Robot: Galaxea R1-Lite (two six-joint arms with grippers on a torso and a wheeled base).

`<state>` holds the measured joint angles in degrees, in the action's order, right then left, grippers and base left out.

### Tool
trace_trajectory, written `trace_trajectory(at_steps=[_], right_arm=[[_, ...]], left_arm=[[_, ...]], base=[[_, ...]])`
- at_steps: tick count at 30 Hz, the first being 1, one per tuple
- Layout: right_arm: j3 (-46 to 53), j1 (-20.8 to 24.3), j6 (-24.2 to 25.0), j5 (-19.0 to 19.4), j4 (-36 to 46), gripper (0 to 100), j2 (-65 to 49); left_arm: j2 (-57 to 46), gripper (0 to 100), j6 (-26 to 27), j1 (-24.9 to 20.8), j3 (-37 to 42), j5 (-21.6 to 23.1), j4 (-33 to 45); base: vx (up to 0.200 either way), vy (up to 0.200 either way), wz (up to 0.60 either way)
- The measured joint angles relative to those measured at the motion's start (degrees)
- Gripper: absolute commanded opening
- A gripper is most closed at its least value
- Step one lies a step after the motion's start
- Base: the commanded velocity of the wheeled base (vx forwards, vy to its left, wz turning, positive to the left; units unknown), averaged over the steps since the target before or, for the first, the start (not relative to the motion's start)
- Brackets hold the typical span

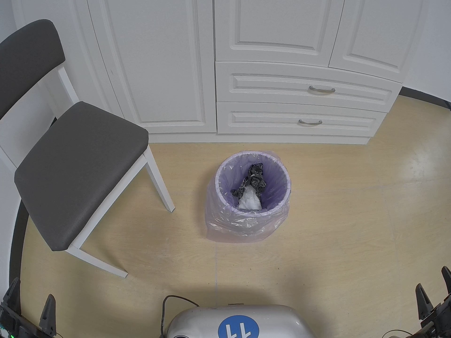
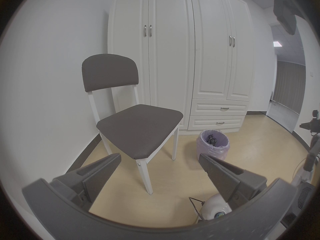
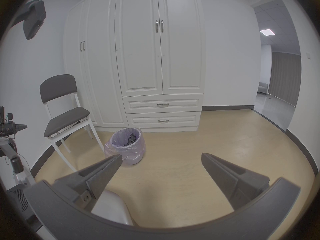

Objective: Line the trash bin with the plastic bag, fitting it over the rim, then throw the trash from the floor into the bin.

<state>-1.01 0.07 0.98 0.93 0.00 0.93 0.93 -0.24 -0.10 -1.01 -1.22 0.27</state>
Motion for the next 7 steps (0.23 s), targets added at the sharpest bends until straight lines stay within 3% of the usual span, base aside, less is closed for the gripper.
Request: trace_trajectory(at_steps=[7], right_arm=[[0.0, 0.0, 0.0, 0.02, 0.0, 100, 0.0]], left_arm=[[0.0, 100, 0.02, 0.0, 0.0, 0.0, 0.0]], base=[[0.0, 0.0, 0.0]])
